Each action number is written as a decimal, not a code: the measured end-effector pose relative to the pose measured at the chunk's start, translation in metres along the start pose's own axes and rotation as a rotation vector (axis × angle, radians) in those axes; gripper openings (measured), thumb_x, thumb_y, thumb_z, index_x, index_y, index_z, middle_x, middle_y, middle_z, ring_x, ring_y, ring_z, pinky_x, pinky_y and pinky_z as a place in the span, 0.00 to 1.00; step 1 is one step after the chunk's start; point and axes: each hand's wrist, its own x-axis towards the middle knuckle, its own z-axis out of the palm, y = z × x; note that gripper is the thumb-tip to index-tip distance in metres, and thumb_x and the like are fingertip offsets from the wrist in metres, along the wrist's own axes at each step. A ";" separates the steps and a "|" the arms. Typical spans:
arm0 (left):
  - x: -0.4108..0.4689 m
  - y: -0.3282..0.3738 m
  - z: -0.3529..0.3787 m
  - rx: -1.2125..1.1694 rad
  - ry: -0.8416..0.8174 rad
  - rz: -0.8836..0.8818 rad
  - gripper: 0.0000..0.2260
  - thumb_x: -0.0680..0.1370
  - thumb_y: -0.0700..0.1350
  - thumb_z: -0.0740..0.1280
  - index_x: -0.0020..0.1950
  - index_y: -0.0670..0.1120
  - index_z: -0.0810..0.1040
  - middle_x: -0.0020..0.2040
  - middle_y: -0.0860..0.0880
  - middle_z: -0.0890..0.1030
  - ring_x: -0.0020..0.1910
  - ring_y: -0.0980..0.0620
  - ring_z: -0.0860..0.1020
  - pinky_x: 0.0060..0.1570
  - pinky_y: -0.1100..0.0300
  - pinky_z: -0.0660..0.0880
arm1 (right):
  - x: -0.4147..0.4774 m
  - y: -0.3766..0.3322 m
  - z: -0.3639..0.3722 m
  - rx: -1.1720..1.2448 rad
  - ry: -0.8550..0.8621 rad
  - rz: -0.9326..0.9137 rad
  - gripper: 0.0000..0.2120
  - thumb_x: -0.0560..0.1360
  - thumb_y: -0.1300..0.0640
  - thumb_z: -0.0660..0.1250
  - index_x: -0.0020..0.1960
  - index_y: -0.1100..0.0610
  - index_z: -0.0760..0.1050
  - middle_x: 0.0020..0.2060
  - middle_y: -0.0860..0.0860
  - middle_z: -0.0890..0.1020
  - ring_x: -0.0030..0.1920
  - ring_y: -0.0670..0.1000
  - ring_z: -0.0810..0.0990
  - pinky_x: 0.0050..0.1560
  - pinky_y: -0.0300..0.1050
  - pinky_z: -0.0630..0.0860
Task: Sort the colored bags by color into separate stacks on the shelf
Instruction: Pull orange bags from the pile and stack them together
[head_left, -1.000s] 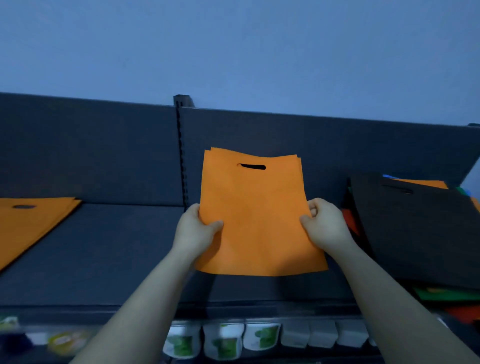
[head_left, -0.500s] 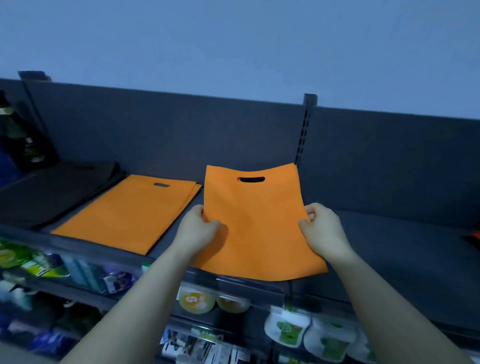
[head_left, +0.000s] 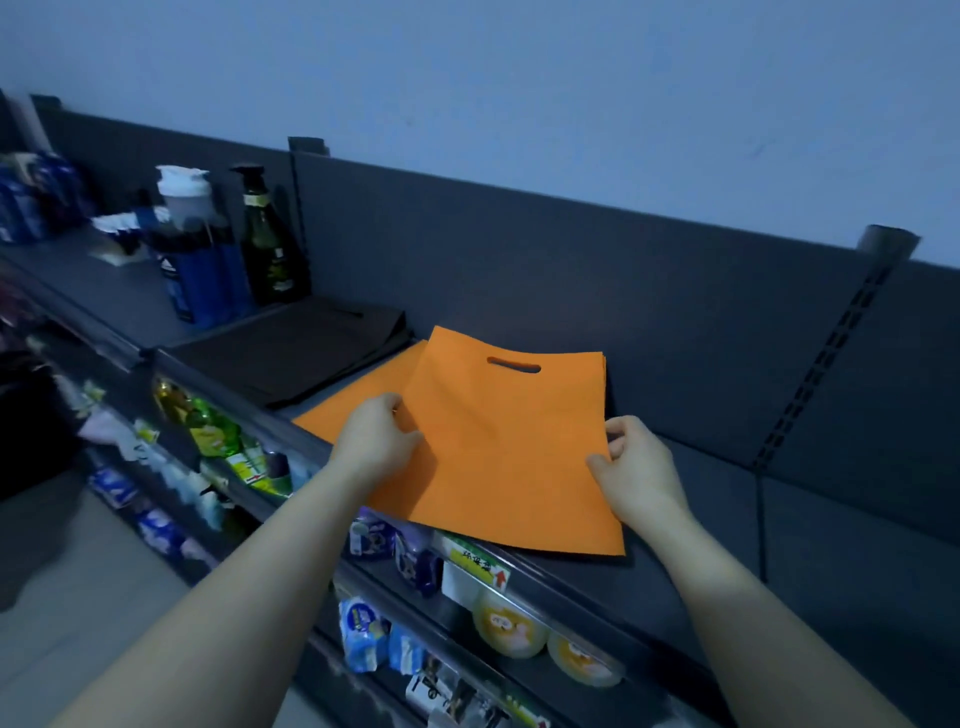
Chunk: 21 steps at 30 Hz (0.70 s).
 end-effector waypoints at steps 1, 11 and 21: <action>0.004 -0.006 -0.004 0.020 0.019 -0.007 0.24 0.78 0.46 0.67 0.72 0.44 0.66 0.68 0.44 0.72 0.64 0.43 0.72 0.56 0.52 0.71 | 0.002 -0.005 0.007 0.007 -0.007 -0.007 0.13 0.76 0.60 0.64 0.60 0.52 0.69 0.40 0.47 0.77 0.42 0.48 0.78 0.42 0.47 0.77; 0.062 -0.049 -0.037 0.114 0.051 0.025 0.16 0.77 0.41 0.63 0.65 0.46 0.73 0.55 0.46 0.78 0.52 0.43 0.76 0.43 0.53 0.73 | 0.021 -0.052 0.074 -0.103 -0.051 0.008 0.14 0.77 0.56 0.64 0.62 0.53 0.72 0.47 0.49 0.76 0.47 0.51 0.77 0.42 0.44 0.74; 0.133 -0.083 -0.036 0.245 -0.026 0.165 0.15 0.78 0.40 0.60 0.65 0.43 0.70 0.57 0.43 0.77 0.49 0.44 0.76 0.43 0.52 0.74 | 0.023 -0.083 0.118 -0.250 -0.046 0.111 0.18 0.78 0.53 0.61 0.67 0.56 0.69 0.53 0.52 0.77 0.50 0.52 0.78 0.47 0.44 0.74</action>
